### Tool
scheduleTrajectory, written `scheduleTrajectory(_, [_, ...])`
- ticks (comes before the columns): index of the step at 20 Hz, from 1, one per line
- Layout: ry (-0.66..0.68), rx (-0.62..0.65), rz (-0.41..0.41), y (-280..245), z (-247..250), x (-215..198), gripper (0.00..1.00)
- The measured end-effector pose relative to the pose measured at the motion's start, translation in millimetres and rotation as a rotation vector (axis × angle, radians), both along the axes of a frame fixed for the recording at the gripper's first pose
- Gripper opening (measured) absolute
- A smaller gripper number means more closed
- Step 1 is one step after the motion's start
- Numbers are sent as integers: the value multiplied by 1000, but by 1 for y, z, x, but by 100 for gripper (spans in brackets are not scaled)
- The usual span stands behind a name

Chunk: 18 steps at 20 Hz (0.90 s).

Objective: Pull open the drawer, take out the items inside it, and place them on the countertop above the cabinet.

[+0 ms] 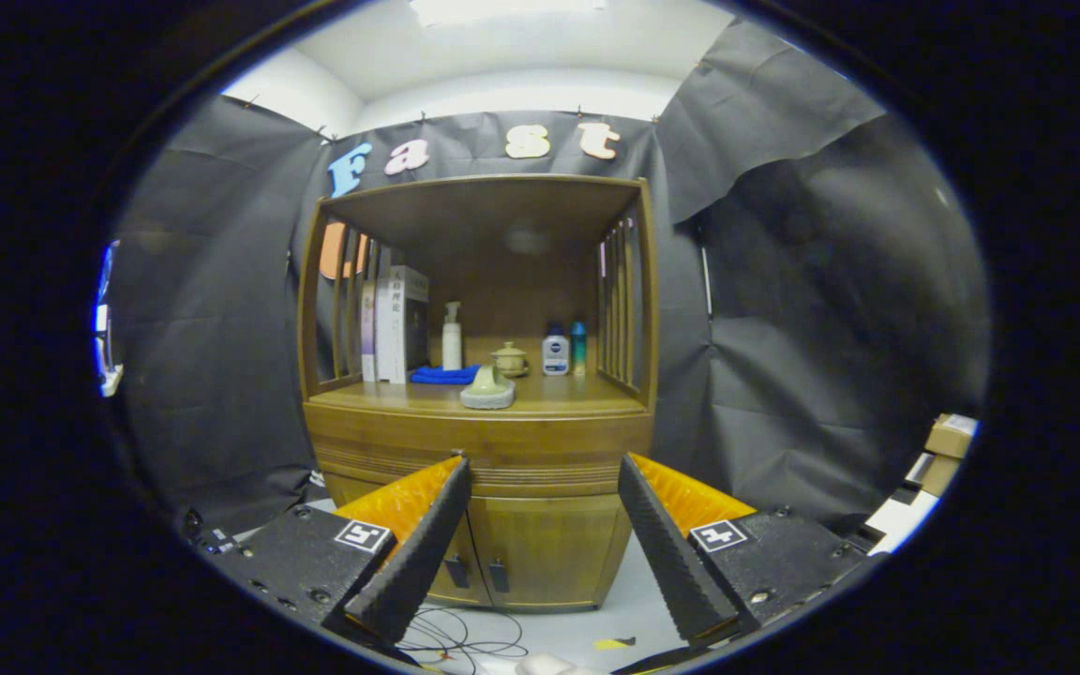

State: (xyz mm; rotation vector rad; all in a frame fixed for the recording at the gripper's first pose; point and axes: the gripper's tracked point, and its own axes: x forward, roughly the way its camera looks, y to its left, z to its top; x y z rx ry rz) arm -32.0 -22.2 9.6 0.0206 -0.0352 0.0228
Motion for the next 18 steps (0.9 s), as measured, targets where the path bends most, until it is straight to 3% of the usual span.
scheduleTrajectory(18, [20, 20, -7, -9, -13, 1, 100])
